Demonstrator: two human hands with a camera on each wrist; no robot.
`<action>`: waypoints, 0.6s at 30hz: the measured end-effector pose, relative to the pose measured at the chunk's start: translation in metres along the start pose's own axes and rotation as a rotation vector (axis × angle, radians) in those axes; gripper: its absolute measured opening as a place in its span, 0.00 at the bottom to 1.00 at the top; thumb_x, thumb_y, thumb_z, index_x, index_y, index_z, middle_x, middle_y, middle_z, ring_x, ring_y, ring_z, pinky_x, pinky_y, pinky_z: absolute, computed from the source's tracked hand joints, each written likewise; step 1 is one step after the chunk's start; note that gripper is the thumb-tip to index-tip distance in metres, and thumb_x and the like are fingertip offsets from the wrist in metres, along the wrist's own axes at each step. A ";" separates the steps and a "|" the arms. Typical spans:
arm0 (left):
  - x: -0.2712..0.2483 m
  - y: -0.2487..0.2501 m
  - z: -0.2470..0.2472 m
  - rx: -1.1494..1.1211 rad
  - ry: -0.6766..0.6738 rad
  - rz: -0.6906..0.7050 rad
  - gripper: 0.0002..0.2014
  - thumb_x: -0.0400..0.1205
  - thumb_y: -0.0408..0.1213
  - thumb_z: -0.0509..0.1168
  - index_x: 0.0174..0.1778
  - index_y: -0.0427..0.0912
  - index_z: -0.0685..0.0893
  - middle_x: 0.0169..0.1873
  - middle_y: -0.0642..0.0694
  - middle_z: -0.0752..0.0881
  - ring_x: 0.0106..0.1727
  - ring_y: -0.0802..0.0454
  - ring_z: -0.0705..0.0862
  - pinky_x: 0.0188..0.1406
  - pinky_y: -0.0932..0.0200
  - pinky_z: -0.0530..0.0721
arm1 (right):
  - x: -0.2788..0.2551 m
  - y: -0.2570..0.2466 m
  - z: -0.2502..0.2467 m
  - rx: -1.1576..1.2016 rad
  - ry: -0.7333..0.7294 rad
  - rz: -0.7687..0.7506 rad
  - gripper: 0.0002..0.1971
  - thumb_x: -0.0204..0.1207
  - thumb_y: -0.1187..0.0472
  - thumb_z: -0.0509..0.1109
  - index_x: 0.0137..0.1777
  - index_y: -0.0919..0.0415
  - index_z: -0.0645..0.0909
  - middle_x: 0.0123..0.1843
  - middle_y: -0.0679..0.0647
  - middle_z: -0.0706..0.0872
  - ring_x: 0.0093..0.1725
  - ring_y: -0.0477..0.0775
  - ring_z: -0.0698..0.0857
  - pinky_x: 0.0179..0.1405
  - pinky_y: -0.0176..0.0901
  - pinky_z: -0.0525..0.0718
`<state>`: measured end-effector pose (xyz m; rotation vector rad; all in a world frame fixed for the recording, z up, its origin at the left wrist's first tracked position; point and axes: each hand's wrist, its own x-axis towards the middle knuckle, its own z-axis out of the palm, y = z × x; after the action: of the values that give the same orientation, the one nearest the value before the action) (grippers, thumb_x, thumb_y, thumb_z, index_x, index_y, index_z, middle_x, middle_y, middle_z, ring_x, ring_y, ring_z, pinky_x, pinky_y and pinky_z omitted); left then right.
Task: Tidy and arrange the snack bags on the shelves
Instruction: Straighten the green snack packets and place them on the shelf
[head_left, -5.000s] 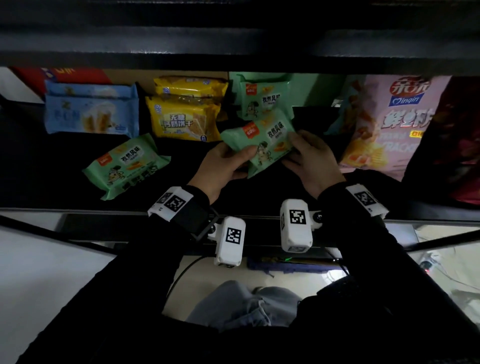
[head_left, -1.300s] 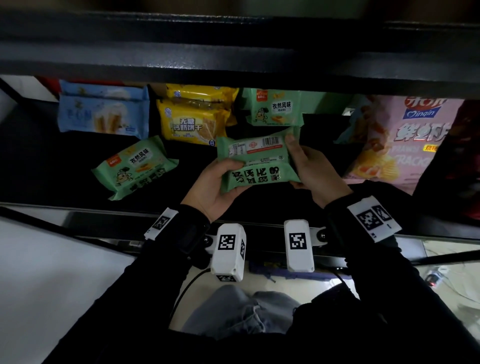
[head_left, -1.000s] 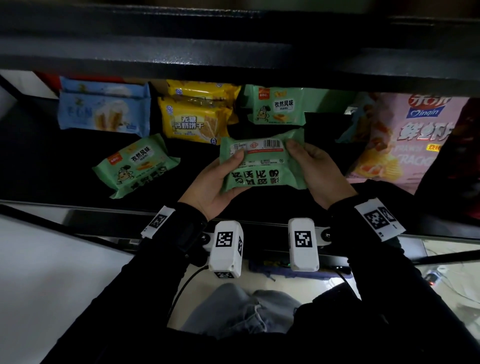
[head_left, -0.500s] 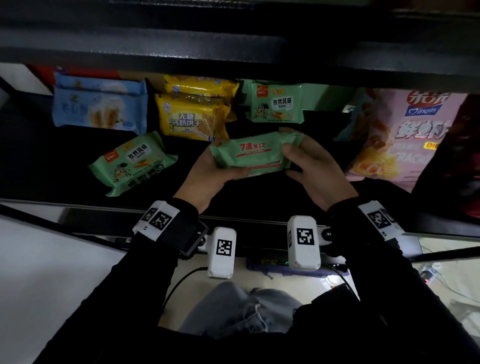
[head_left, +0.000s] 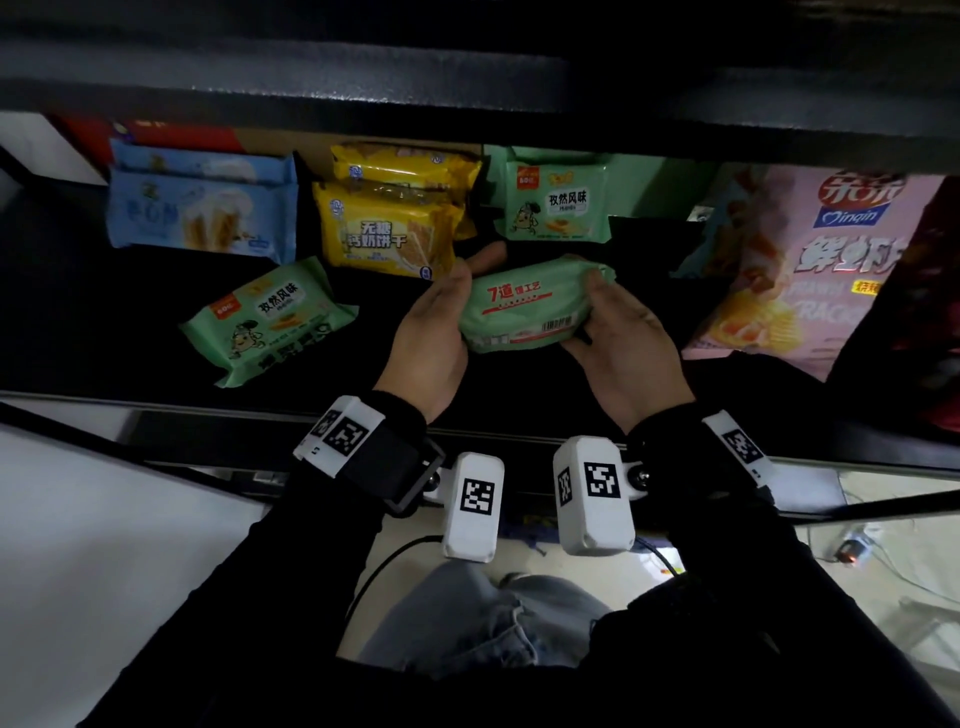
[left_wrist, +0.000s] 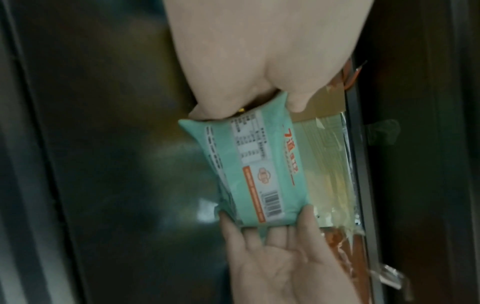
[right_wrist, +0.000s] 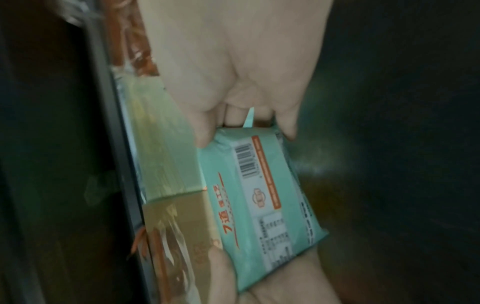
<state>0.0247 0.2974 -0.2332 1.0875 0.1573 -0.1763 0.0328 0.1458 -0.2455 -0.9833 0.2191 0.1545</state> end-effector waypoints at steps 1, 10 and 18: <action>0.000 0.001 -0.001 -0.011 -0.001 -0.016 0.22 0.91 0.40 0.43 0.74 0.33 0.71 0.70 0.30 0.77 0.66 0.38 0.79 0.69 0.42 0.77 | 0.000 -0.001 -0.001 -0.003 -0.009 0.006 0.10 0.83 0.60 0.63 0.56 0.61 0.85 0.57 0.58 0.90 0.59 0.55 0.88 0.58 0.51 0.87; 0.009 0.018 -0.010 0.194 0.160 -0.394 0.28 0.85 0.60 0.52 0.53 0.42 0.88 0.51 0.39 0.91 0.51 0.44 0.90 0.49 0.48 0.89 | 0.006 -0.021 -0.008 -0.545 -0.064 0.127 0.14 0.78 0.46 0.69 0.44 0.56 0.87 0.43 0.54 0.92 0.44 0.53 0.91 0.45 0.46 0.88; -0.001 0.013 -0.006 0.403 0.073 -0.156 0.27 0.85 0.48 0.61 0.81 0.54 0.63 0.72 0.51 0.76 0.67 0.53 0.80 0.60 0.54 0.83 | 0.011 -0.014 -0.004 -0.336 0.250 -0.004 0.13 0.84 0.49 0.61 0.50 0.56 0.82 0.48 0.57 0.90 0.44 0.55 0.90 0.47 0.49 0.89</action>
<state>0.0264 0.3087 -0.2245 1.4842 0.2806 -0.3183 0.0463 0.1350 -0.2396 -1.3383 0.4297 0.0647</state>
